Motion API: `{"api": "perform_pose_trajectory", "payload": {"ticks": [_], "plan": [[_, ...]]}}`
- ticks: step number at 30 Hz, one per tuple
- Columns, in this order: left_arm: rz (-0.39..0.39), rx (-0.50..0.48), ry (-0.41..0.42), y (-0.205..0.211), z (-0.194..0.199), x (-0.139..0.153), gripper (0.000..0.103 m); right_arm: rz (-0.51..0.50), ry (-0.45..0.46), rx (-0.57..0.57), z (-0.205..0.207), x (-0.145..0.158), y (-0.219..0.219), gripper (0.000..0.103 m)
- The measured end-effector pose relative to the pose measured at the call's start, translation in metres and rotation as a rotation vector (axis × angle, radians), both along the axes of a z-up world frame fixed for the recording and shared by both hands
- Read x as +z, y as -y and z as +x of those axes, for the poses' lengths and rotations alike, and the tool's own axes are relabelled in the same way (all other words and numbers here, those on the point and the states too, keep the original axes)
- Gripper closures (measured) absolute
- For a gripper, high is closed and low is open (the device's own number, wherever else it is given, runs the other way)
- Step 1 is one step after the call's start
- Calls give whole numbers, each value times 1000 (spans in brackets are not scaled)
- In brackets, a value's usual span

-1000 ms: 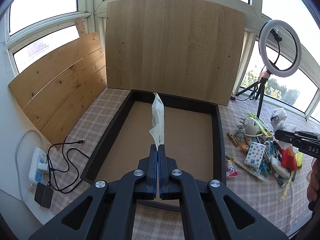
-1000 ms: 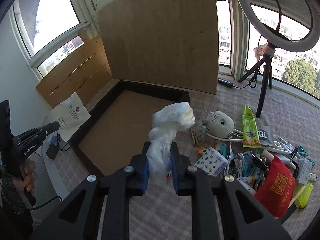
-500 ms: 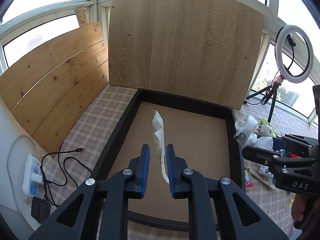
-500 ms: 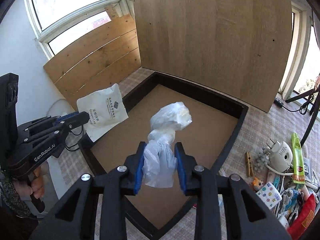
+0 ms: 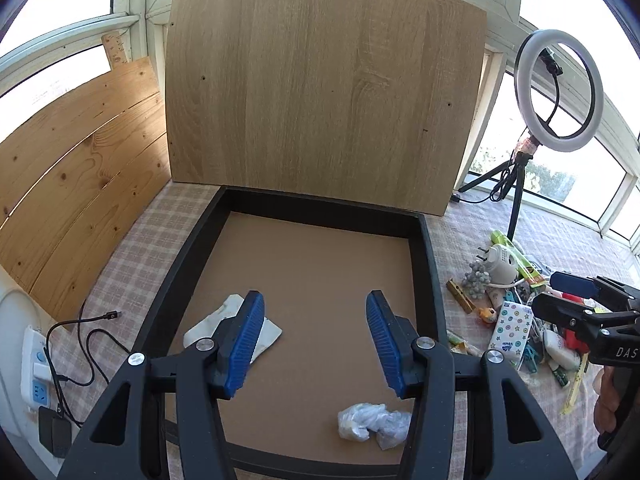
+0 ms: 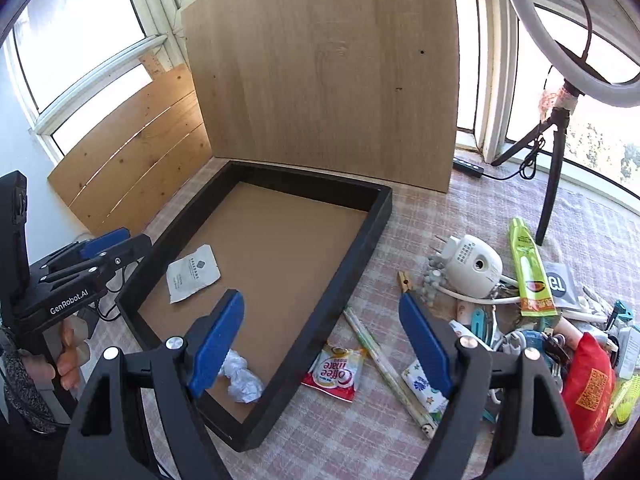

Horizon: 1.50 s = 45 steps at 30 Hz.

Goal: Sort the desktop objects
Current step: 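Move both grippers back over the pile of items, then grasp Vinda tissue pack with left gripper while right gripper grasps yellow wrapped stick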

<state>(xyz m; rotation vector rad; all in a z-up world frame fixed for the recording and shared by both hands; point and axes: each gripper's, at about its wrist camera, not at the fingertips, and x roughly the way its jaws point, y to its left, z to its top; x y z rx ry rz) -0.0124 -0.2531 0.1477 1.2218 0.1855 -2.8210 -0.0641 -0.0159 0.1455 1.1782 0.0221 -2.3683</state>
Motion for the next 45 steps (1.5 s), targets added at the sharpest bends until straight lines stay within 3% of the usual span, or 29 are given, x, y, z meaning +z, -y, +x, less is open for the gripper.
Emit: {"api": "perform_pose_trajectory", "payload": {"ticks": [11,17,26,30,35,45], "plan": [[23,-274,47,-101,-20,-9,51,34,0,-411,20,5,-223,24],[18,-457,107,-164,-27,-29,39,27,58,-591,52,-13,-300,24],[-39,-622,192,-210,-35,-58,31,-9,151,-628,63,-53,-311,24],[-58,-643,225,-210,-41,-70,31,-24,204,-638,53,-76,-308,25],[-29,-657,274,-213,-56,-85,31,-58,282,-632,45,-98,-311,38],[3,-691,360,-236,-79,-114,31,-85,327,-613,38,-105,-308,39]]}}
